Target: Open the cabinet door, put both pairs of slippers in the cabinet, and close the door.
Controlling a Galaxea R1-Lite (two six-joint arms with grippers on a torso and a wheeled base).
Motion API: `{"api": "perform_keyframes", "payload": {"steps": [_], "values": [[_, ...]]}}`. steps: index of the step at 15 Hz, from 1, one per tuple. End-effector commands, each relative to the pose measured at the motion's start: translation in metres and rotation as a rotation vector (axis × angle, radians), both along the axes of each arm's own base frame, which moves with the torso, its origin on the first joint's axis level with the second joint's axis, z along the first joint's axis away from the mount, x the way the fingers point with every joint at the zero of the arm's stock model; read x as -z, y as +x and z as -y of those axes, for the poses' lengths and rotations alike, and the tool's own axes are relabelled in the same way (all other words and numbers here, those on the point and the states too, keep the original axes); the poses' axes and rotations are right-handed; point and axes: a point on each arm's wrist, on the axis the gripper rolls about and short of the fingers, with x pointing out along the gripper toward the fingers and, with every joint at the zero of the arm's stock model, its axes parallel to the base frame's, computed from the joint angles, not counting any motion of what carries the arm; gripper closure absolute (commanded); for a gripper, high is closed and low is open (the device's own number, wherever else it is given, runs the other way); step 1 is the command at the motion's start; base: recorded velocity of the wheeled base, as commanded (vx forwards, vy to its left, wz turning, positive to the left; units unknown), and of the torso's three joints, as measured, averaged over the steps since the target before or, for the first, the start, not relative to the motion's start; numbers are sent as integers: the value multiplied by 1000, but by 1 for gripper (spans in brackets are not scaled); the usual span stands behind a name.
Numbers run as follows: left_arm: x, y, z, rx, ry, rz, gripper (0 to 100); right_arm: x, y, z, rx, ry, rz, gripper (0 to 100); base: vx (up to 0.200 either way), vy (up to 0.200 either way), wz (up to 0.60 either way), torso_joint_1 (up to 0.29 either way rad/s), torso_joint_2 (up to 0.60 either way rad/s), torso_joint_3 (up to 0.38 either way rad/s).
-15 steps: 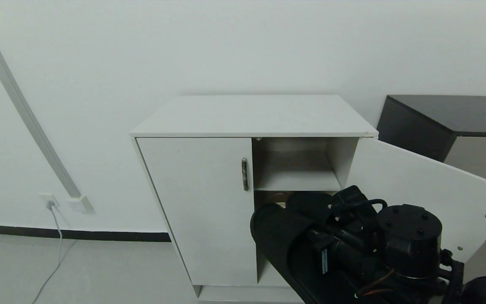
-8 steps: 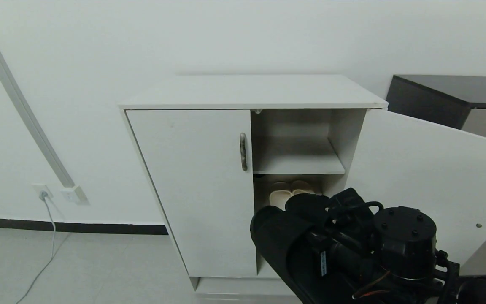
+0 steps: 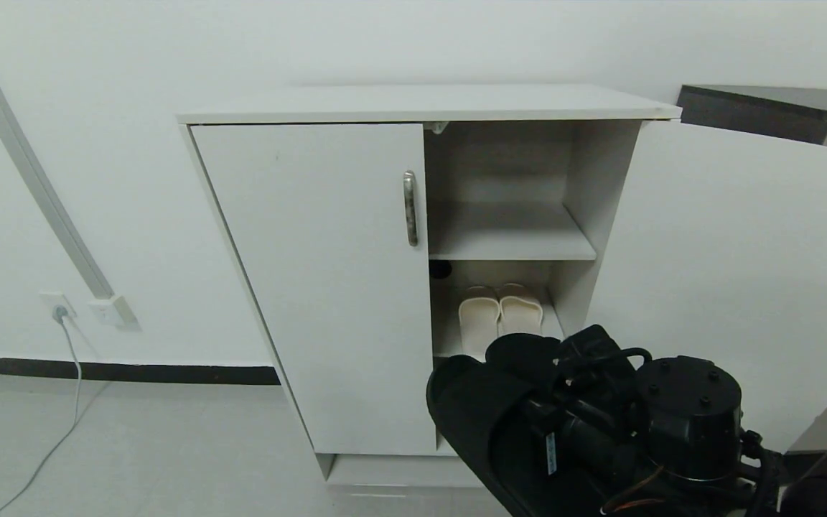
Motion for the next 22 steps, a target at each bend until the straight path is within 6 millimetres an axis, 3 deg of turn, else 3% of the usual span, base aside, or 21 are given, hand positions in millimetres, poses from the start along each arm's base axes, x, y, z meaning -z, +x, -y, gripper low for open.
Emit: {"api": "perform_keyframes", "payload": {"steps": [1,19,22], "values": [[0,0,0,-1,0,-1,100,0,0,-1,-2,7,10,100,0,0,0,7,217,207],[0,0,0,-1,-2,-1,100,1,2,-2,-6,16,44,100,0,0,-67,0,10,10],[0,0,0,-1,-2,-1,100,-3,12,-12,46,19,76,100,0,0,0,0,0,0]]}}
